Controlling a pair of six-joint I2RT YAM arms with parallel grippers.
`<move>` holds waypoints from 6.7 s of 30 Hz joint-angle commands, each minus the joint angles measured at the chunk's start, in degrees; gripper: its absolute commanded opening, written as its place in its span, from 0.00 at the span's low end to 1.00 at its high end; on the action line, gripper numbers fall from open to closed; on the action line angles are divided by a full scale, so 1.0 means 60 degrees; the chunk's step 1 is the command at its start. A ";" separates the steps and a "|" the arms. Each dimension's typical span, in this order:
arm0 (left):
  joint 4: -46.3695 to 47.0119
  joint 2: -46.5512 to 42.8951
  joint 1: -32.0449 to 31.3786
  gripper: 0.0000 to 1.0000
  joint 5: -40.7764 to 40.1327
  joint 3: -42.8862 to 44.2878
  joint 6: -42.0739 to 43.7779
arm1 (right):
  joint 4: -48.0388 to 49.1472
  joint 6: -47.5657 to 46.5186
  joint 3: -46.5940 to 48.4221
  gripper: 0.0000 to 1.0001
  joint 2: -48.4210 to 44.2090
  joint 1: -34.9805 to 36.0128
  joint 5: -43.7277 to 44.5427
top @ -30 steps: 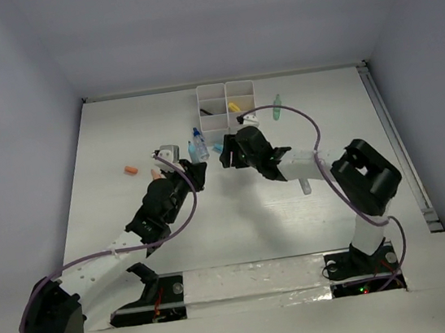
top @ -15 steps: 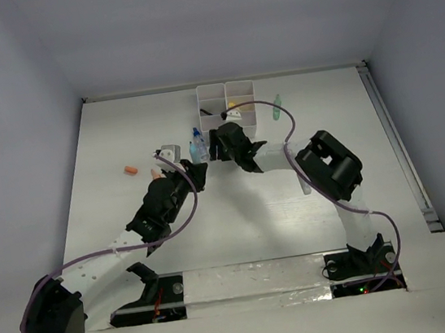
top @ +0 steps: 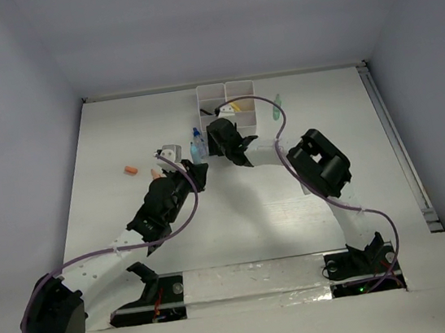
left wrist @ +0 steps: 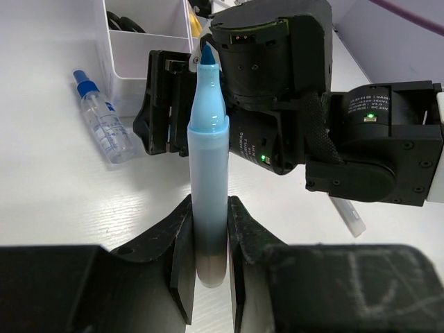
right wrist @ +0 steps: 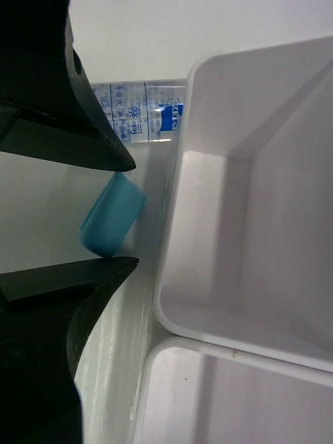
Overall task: Sort the stationery into containers
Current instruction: Close the pen cap on the pen.
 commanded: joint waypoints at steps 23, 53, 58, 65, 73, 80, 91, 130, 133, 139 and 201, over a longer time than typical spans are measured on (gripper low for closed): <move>0.0579 -0.0152 0.0058 0.00 0.0147 -0.0029 -0.0098 | 0.1347 -0.3402 -0.6533 0.58 -0.4952 -0.0030 -0.2765; 0.0609 -0.0108 0.0058 0.00 0.0205 -0.0044 -0.0083 | 0.1082 0.1649 -0.7824 0.92 -0.6054 -0.0030 -0.3893; 0.0579 -0.0122 0.0058 0.00 0.0220 -0.0043 -0.0083 | 0.1054 0.1696 -0.7502 0.90 -0.5643 -0.0118 -0.2897; 0.0579 -0.0195 0.0058 0.00 0.0220 -0.0058 -0.0098 | 0.0367 0.1140 -0.6551 0.89 -0.4809 -0.0206 -0.1887; 0.0579 -0.0195 0.0058 0.00 0.0220 -0.0058 -0.0112 | -0.0527 0.0685 -0.5672 0.77 -0.4266 -0.0206 -0.1681; 0.0594 -0.0166 0.0058 0.00 0.0263 -0.0058 -0.0112 | -0.1378 0.0816 -0.5451 0.53 -0.4265 -0.0206 -0.1724; 0.0697 0.0053 0.0058 0.00 0.0513 -0.0029 -0.0112 | -0.1510 0.0831 -0.5305 0.29 -0.4207 -0.0206 -0.1812; 0.6468 0.2339 0.1142 0.00 0.8321 -0.0395 -0.2500 | 0.8406 0.2134 -0.6828 0.00 -0.8441 -0.0572 -0.6572; 0.6731 0.2310 0.1142 0.00 0.8379 -0.0483 -0.2690 | 0.9020 0.2544 -0.6930 0.00 -0.8221 -0.0572 -0.6997; 0.6908 0.2192 0.1142 0.00 0.8218 -0.0600 -0.2793 | 0.9330 0.2809 -0.7135 0.00 -0.8059 -0.0572 -0.7350; 0.5897 0.1547 0.1142 0.00 0.7572 0.2855 -0.3496 | 0.6150 0.2558 -1.0560 0.00 -0.8968 0.0291 -0.9063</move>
